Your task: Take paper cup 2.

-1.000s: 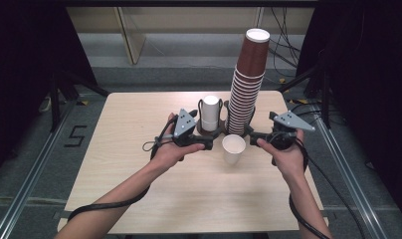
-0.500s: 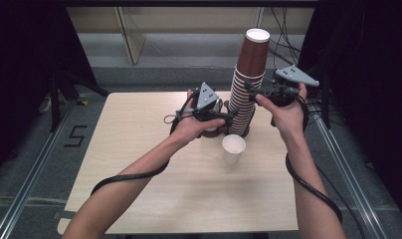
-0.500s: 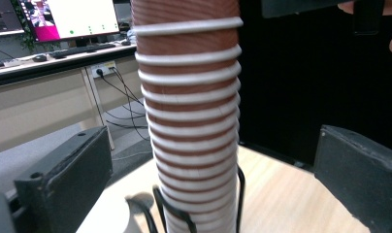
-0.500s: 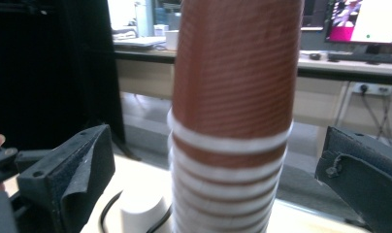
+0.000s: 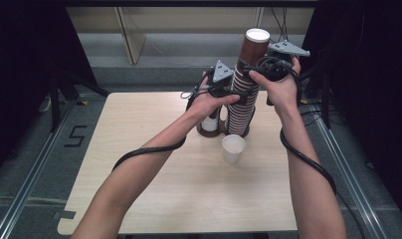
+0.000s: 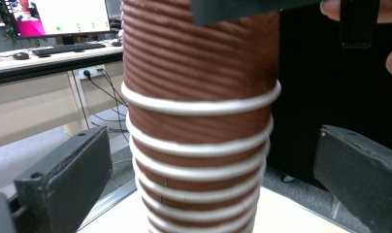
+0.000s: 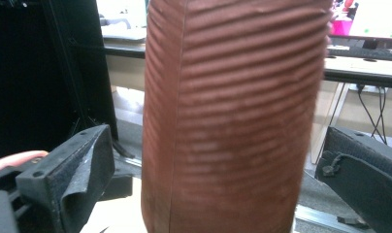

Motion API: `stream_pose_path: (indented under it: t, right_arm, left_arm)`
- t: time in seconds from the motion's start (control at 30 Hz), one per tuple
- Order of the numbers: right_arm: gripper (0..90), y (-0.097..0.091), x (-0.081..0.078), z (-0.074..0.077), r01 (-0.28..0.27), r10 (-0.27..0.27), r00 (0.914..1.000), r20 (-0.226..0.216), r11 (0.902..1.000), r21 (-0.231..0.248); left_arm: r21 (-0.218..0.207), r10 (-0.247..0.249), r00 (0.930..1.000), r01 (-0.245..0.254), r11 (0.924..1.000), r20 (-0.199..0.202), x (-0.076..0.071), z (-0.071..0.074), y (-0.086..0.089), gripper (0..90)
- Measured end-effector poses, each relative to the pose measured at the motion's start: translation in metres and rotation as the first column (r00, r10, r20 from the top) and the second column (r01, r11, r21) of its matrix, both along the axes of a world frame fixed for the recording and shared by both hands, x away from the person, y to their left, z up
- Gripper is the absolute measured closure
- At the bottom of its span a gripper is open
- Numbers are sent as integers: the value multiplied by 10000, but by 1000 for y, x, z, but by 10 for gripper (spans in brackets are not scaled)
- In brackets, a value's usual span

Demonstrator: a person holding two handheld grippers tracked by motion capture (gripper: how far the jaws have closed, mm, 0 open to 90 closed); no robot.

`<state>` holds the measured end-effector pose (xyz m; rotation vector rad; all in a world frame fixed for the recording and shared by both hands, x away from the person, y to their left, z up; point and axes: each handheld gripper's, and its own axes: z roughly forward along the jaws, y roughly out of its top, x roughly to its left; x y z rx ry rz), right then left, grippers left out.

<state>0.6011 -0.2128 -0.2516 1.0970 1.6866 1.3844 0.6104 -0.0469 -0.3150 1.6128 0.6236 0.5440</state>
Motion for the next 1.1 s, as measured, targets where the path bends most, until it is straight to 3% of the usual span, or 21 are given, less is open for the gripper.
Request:
stream_pose_path:
  t: [0.37,0.5,0.63,0.93,1.1]
  right_arm:
    - [12,1,13,1,-91,96,9997,-219,9997,225]
    - [53,1,16,1,8,-1,9998,-217,9994,341]
    - [150,1,16,0,-6,1,9999,119,9994,353]
    - [166,2,13,3,115,-129,9997,201,9977,672]
    - [179,1,10,10,251,-308,9977,612,9955,909]
  left_arm:
    - [47,-21,9997,22,10000,-241,15,3,-12,18]
    - [-210,25,9989,-35,9998,-458,20,1,-11,55]
    - [-335,18,9986,-36,9994,-520,20,1,-12,71]
    - [-306,116,9986,-131,9994,-507,19,1,-12,75]
    - [-353,142,9987,-160,9992,-495,18,1,-12,75]
